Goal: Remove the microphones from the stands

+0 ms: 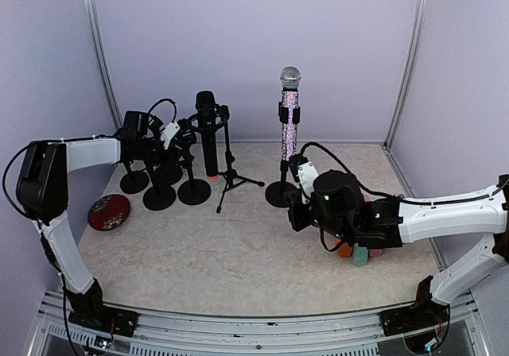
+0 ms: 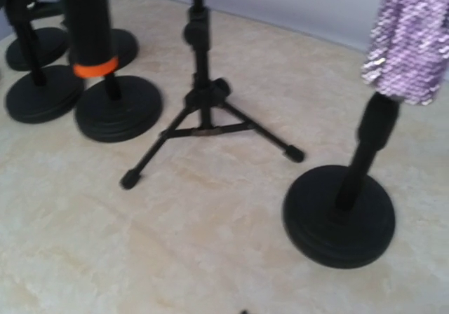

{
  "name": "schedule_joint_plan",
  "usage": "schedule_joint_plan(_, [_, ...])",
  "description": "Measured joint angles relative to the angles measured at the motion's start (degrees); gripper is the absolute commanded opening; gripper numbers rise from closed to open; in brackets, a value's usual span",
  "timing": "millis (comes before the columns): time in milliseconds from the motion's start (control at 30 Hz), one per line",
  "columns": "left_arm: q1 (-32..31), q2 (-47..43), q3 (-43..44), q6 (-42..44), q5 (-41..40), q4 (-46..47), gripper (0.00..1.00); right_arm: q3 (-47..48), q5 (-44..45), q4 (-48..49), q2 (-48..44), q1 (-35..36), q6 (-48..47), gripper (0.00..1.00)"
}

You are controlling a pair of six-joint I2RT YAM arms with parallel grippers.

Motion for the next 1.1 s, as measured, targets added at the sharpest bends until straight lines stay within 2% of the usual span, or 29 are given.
schedule_joint_plan(67, [0.31, 0.0, 0.0, 0.09, -1.6, 0.83, 0.79, 0.0, -0.09, 0.0, -0.22, -1.33, -0.04, 0.22])
schedule_joint_plan(133, [0.55, -0.35, -0.04, -0.02, -2.75, 0.9, 0.96, 0.07, -0.55, -0.09, -0.48, -3.41, -0.39, 0.34])
schedule_joint_plan(167, [0.61, -0.76, -0.11, -0.04, -3.39, 0.57, 0.98, 0.24, -0.83, -0.24, -0.59, -4.7, -0.63, 0.39])
schedule_joint_plan(267, [0.72, -2.78, -0.48, -0.85, -4.7, -1.29, 0.99, 1.77, -2.01, -0.98, -0.7, -9.01, -1.99, 0.55])
schedule_joint_plan(400, [0.92, -7.23, -0.63, -3.08, -5.14, -5.16, 0.99, 5.95, -5.4, -1.42, -0.61, -14.95, -4.31, 0.68])
schedule_joint_plan(633, [1.27, -17.94, -0.81, -7.98, -4.76, -11.82, 0.99, 19.1, -13.0, -0.42, 5.31, -22.14, -9.4, 0.8])
schedule_joint_plan(767, [1.27, -23.85, -1.42, -9.66, -4.59, -15.17, 0.99, 27.69, -16.02, -0.46, 12.07, -23.06, -11.96, 0.81])
schedule_joint_plan(967, [1.27, -29.16, -2.14, -10.01, -4.57, -19.41, 0.99, 36.89, -16.79, -2.97, 19.89, -23.06, -13.9, 0.72])
schedule_joint_plan(1033, [1.27, -30.05, -2.64, -9.97, -4.59, -20.48, 0.99, 37.86, -16.5, -3.76, 20.81, -23.06, -13.92, 0.66])
schedule_joint_plan(1100, [1.27, -30.56, -3.08, -9.86, -4.59, -21.35, 0.99, 37.73, -16.33, -4.07, 20.85, -23.06, -14.01, 0.56])
